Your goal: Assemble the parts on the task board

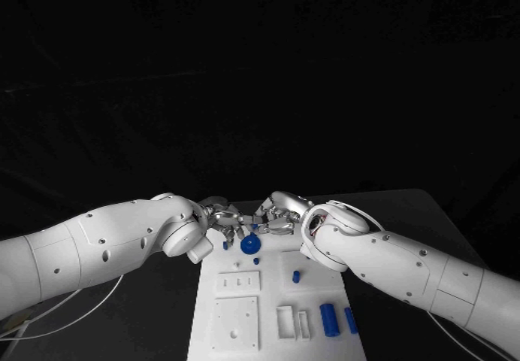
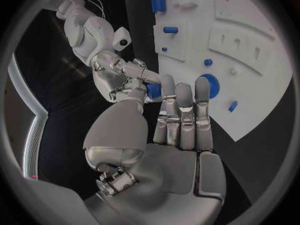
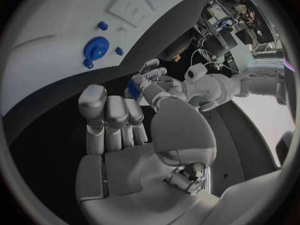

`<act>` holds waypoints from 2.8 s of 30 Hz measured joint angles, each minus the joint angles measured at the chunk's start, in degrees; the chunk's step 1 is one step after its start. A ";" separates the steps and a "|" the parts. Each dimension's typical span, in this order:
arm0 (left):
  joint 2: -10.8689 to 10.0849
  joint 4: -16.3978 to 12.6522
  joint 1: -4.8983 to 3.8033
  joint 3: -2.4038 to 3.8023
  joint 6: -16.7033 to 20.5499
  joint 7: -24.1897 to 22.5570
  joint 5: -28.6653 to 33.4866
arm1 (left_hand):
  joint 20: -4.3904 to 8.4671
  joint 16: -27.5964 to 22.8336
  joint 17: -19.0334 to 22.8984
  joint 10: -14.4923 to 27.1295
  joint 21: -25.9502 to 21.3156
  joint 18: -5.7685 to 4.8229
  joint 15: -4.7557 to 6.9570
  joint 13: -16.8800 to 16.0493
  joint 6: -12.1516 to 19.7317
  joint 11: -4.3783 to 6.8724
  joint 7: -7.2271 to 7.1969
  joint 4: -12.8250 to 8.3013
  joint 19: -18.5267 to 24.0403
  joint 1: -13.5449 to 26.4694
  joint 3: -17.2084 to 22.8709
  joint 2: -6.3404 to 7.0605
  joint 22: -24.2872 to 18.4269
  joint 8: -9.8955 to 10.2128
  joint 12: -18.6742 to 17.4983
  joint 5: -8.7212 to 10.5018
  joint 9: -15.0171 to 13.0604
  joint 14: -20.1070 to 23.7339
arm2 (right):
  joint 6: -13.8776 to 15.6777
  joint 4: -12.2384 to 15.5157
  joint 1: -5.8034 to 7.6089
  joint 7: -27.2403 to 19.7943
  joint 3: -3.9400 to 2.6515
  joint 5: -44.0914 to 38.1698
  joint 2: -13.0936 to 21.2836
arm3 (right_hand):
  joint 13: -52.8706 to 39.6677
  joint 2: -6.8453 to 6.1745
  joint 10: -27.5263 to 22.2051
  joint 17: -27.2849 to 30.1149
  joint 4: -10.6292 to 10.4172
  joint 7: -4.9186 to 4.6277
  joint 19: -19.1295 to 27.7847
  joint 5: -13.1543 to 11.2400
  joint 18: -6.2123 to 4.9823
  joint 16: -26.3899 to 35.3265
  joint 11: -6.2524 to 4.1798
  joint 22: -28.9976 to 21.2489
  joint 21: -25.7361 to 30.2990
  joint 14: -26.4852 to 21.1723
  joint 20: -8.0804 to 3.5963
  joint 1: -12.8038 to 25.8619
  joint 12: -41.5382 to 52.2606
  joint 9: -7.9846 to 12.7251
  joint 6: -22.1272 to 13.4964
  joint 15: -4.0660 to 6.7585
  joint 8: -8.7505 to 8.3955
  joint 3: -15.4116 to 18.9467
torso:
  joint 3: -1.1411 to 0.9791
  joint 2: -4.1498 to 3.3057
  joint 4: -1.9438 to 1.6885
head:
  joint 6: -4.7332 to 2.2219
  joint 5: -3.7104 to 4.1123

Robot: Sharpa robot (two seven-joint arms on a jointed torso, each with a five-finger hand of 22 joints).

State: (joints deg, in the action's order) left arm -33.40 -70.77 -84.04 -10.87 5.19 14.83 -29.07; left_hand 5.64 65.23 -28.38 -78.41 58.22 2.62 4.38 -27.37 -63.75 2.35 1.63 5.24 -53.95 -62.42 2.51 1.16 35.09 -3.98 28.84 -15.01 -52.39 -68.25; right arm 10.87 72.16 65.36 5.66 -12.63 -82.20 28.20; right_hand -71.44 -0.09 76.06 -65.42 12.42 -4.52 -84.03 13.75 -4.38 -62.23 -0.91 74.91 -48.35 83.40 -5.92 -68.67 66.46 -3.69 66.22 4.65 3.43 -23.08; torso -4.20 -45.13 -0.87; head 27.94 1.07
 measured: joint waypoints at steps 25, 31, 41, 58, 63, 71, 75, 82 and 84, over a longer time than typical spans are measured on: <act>-0.19 -0.48 0.00 0.06 -1.39 0.08 0.16 | -0.12 0.00 0.14 0.31 0.00 0.00 0.21 0.34 1.52 0.07 0.08 -5.66 0.12 -4.15 7.32 -4.71 0.86 0.38 0.00 -4.91 1.36 0.21 | -1.47 -0.27 -0.08 0.53 0.09 -0.36 -0.11 | 0.02 0.09 0.00 0.09 -0.15 0.01 0.00 -0.06 0.00 0.23 0.00 0.00 0.25 0.00 0.00 -0.14 0.00 -0.03 0.01 0.00 -0.14 0.34 | 0.06 0.02 -0.02 | 0.23 0.24; -0.22 -0.50 0.01 0.05 -1.49 0.11 0.19 | -0.21 0.00 0.18 0.66 0.00 0.00 0.17 0.44 1.67 0.02 -0.08 -5.68 0.21 -3.88 7.34 -4.81 0.97 0.38 0.00 -5.80 1.36 0.57 | -1.54 -0.30 -0.07 0.55 0.08 -0.37 -0.14 | 0.02 0.15 0.00 0.09 -0.15 0.03 0.00 -0.22 0.00 0.23 0.00 0.00 0.25 0.00 0.00 -0.21 0.00 -0.02 0.04 0.00 -0.04 0.34 | 0.05 0.01 -0.05 | 0.23 0.20; -0.24 -0.46 0.03 0.04 -1.71 0.17 0.23 | 0.00 0.40 0.22 0.67 0.00 0.01 0.21 0.62 1.62 0.01 0.03 -6.40 0.42 -2.91 8.04 -5.44 1.52 0.40 0.00 -8.24 1.37 0.61 | -1.68 -0.52 -0.06 0.56 0.07 -0.39 -0.31 | 0.02 0.10 0.01 0.15 -0.47 0.05 0.00 0.02 0.00 0.23 0.01 0.00 0.28 0.00 0.00 -0.27 -0.22 -0.02 0.06 0.00 -0.02 0.82 | 0.03 0.00 -0.06 | 0.47 0.11; -0.23 -0.31 0.06 0.01 -1.97 0.27 0.32 | 0.41 1.29 -1.31 -0.22 1.77 0.02 0.73 -0.16 0.81 0.80 0.83 -7.99 0.83 -0.73 9.59 -5.97 3.18 0.36 0.28 -13.32 1.45 0.08 | -1.86 -0.94 -0.04 0.42 0.14 -0.34 -0.44 | 0.98 -0.01 -0.74 0.68 -0.90 -0.46 0.00 0.68 0.00 0.96 0.11 0.00 1.48 0.00 0.00 -0.01 -1.37 0.00 -1.22 -0.01 -0.03 2.77 | 0.00 0.02 0.00 | 0.58 0.14; -0.32 -0.25 0.05 0.02 -1.97 0.35 0.31 | 0.41 1.29 -1.46 -0.43 1.78 0.02 0.73 -0.31 0.59 0.82 1.03 -8.64 0.83 -0.40 10.24 -5.80 3.24 0.26 0.49 -13.34 1.43 0.08 | -1.83 -1.27 -0.07 0.36 0.28 -0.23 -0.34 | 2.11 -1.56 -2.00 1.48 -1.45 -1.80 0.10 2.57 -0.03 2.27 1.16 0.00 3.14 -0.38 0.62 1.10 -2.81 -0.04 -8.41 -0.60 0.32 7.18 | 0.00 0.02 0.01 | 0.58 0.17; -0.48 -0.37 0.10 -0.02 -2.35 0.60 -1.07 | 0.41 1.29 -1.54 -0.62 1.78 0.02 0.73 -0.36 0.57 0.83 1.02 -8.70 0.82 -0.20 10.29 -5.61 3.36 0.21 0.49 -13.77 1.42 0.07 | -0.92 -1.33 -0.04 -0.24 0.26 0.63 1.05 | 4.84 -2.17 -4.93 3.33 -3.88 -3.37 0.04 3.78 -1.41 4.02 2.37 0.00 8.63 -1.35 1.49 -2.99 -3.78 0.66 -23.18 -1.75 -0.13 23.96 | 0.00 0.02 -0.05 | 0.75 0.03; -0.61 -0.39 0.18 -0.08 -2.57 0.79 -2.35 | 0.41 1.51 -1.66 -0.63 2.00 0.01 0.73 -0.36 0.56 0.82 1.01 -8.94 0.82 -0.04 10.54 -5.45 3.45 0.21 0.49 -13.77 1.41 0.07 | -0.17 -0.83 -0.27 -1.01 0.26 1.47 2.64 | 5.71 -2.48 -5.13 3.91 -5.31 -3.50 0.21 4.01 -1.42 4.16 2.44 0.00 9.96 -1.43 1.65 -3.75 -3.78 0.68 -23.89 -1.82 -0.13 25.38 | -0.01 0.01 -0.03 | 0.84 -0.24; -1.16 -0.57 0.32 -0.46 -2.64 1.41 -4.66 | 0.62 1.51 -1.88 -0.96 2.00 0.01 1.03 -0.36 0.26 0.93 1.28 -9.43 0.60 0.17 10.72 -5.24 3.58 0.21 0.49 -14.05 1.40 -0.24 | 1.25 -0.12 -0.58 -2.41 0.26 3.45 6.19 | 6.25 -2.47 -5.33 4.38 -5.37 -3.35 0.00 4.94 -1.43 4.59 2.24 0.00 11.01 -1.43 1.86 -3.75 -3.98 0.68 -22.90 -1.82 -0.13 25.45 | -0.04 0.00 0.05 | 1.19 -0.85; -1.44 -0.72 0.33 -0.57 -2.62 1.86 -5.63 | 0.62 1.51 -2.01 -1.15 2.00 0.01 1.23 -0.35 0.21 0.94 1.25 -9.53 0.60 0.17 10.62 -5.24 3.58 0.22 0.49 -14.17 1.39 -0.44 | 1.85 -0.05 -0.59 -2.91 0.25 4.32 7.38 | 6.47 -2.48 -5.33 4.50 -5.49 -3.24 0.00 5.79 -1.43 4.66 2.24 0.00 11.23 -1.43 1.86 -3.75 -4.06 0.67 -22.10 -1.82 -0.13 25.57 | -0.04 0.00 0.08 | 1.35 -0.99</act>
State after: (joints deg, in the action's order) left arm -34.84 -71.50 -83.71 -11.44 2.57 16.69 -34.70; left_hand 6.26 66.74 -30.39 -79.57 60.23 2.63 5.61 -27.72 -63.54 3.29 2.89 -4.30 -53.35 -62.25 13.13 -4.07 38.68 -3.76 29.33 -29.18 -51.00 -68.69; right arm 12.72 72.11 64.77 2.75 -12.37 -77.88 35.58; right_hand -64.97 -2.57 70.73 -60.91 6.93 -7.75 -84.04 19.54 -5.81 -57.57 1.33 74.90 -37.13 81.97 -4.07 -72.42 62.41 -3.02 44.12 2.83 3.30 2.49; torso -4.24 -45.13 -0.80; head 29.29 0.08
